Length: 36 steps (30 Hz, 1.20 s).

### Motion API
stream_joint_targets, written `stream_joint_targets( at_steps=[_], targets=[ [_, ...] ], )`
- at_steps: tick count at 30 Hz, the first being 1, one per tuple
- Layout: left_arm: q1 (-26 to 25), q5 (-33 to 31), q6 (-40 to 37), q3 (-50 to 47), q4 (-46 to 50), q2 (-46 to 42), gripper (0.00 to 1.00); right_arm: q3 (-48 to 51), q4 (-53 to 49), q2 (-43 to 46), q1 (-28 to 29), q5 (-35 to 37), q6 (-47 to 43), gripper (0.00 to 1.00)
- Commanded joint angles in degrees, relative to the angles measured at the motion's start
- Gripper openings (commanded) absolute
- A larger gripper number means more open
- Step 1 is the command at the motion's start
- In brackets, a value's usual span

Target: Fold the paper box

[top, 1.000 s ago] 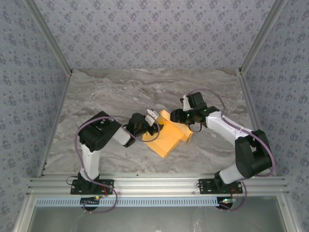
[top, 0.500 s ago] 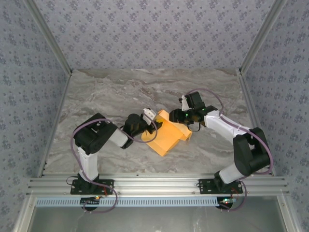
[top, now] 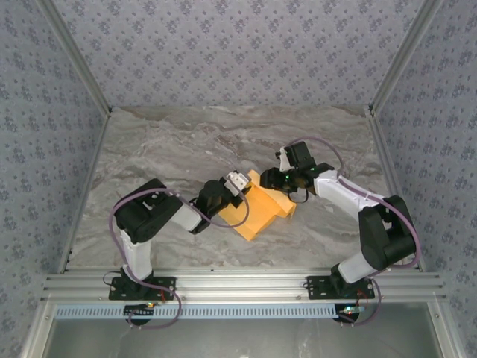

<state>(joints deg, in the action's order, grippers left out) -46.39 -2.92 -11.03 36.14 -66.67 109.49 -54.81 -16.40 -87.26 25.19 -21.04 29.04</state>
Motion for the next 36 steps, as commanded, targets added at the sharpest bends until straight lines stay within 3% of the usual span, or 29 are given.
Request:
stream_joint_targets(
  at_steps=[1,6,10,14,16,18,21,24,29,34,36],
  targets=[
    [-2.84,-2.7,-3.75,2.12,-1.66,0.08,0.26,0.14,0.07,-1.57,1.35,-0.21,2.22,0.48],
    [-3.28,-5.22,-3.57,4.61,1.99,0.28,0.37,0.21,0.27,-1.42,1.64,-0.52,2.87,0.48],
    [-2.48,-2.82,-3.23,5.89,3.02,0.46,0.35,0.05,-0.12,-1.4,1.7,-0.58,2.69,0.48],
    [-1.05,2.94,-2.89,7.59,5.89,0.41,0.21,0.2,-0.32,-1.32,1.71,-0.84,2.69,0.48],
    [-1.04,4.32,-3.85,7.83,5.96,0.69,0.2,0.39,-0.29,-1.25,1.66,-0.64,2.69,0.48],
    [-1.04,5.25,-4.44,7.89,6.2,0.72,0.21,0.44,-0.32,-1.41,1.45,-0.58,2.62,0.48],
    [-1.24,5.65,-4.72,7.68,6.09,0.64,0.35,0.45,-0.21,-1.53,0.94,-1.01,2.6,0.48],
    [-1.18,5.29,-3.1,8.56,8.15,0.37,0.39,0.4,0.03,-1.79,0.3,-1.72,2.58,0.48],
    [-0.64,6.36,1.83,9.85,12.19,0.02,0.37,0.05,0.07,-2.07,-0.51,-2.29,2.33,0.48],
    [0.7,7.19,5.76,7.95,10.36,1.41,0.32,0.05,0.25,-2.24,-0.83,-3.24,1.69,0.48],
    [1.16,9.41,6.65,6.28,5.41,3.16,0.32,-0.02,0.3,-2.3,-0.92,-3.65,1.21,0.48]
  ],
)
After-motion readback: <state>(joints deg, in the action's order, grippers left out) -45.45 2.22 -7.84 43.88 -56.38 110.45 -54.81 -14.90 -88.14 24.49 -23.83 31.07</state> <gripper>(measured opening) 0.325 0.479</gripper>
